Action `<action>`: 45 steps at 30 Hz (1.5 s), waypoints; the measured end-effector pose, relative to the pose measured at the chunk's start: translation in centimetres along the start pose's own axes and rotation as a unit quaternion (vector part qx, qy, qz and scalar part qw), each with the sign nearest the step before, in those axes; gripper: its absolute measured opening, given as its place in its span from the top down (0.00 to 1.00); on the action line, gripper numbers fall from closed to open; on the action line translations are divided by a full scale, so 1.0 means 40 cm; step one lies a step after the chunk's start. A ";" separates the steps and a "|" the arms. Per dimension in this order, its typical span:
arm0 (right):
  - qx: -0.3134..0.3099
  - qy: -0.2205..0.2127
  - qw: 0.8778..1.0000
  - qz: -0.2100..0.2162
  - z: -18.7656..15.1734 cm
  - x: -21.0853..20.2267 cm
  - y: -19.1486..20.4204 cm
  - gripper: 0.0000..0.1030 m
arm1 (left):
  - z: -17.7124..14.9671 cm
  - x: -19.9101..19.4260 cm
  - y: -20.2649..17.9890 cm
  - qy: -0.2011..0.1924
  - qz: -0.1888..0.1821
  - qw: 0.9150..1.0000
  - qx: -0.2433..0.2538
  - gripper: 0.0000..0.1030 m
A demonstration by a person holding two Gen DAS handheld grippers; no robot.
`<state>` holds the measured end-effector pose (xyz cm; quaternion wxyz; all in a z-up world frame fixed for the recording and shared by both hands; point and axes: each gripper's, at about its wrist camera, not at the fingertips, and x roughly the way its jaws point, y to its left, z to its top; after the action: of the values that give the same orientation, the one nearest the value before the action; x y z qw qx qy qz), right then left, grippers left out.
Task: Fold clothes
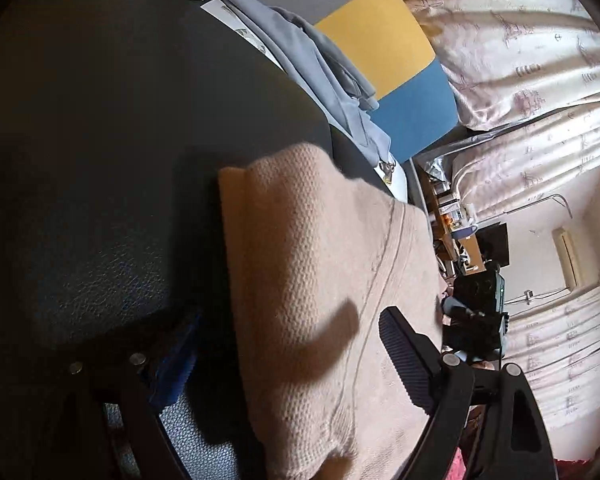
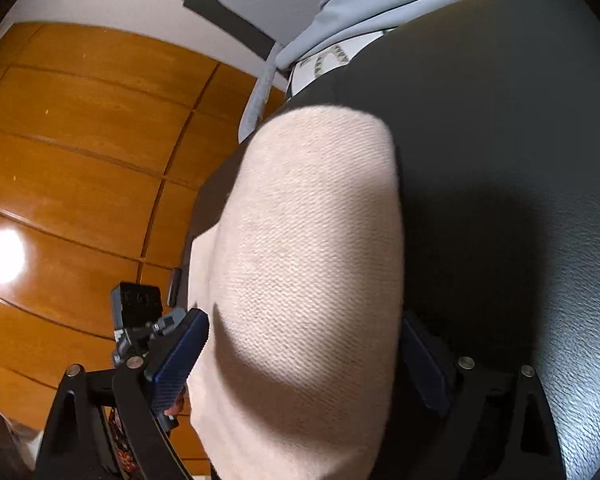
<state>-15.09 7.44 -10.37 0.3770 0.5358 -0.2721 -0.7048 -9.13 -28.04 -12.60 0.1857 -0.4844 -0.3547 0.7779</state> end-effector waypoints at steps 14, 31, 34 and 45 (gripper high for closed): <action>-0.071 -0.002 0.997 -0.032 -0.040 0.027 0.040 0.05 | 0.007 0.076 -0.078 0.012 0.014 0.995 0.094 0.17; -0.095 -0.015 0.990 -0.106 -0.049 -0.010 0.107 0.54 | -0.046 0.052 -0.147 -0.043 0.108 0.984 0.137 0.71; -0.146 -0.013 0.984 -0.106 -0.044 -0.019 0.201 0.55 | -0.062 -0.001 -0.162 -0.057 0.103 0.982 0.149 0.72; -0.260 0.075 0.962 -0.034 0.064 0.345 0.563 0.55 | -0.065 -0.424 0.067 -0.214 0.154 0.964 0.043 0.72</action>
<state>-14.10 -16.76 0.51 0.4983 0.4795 -0.0326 -0.7216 1.15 -39.63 -4.74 0.0041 -0.3465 -0.2741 0.8971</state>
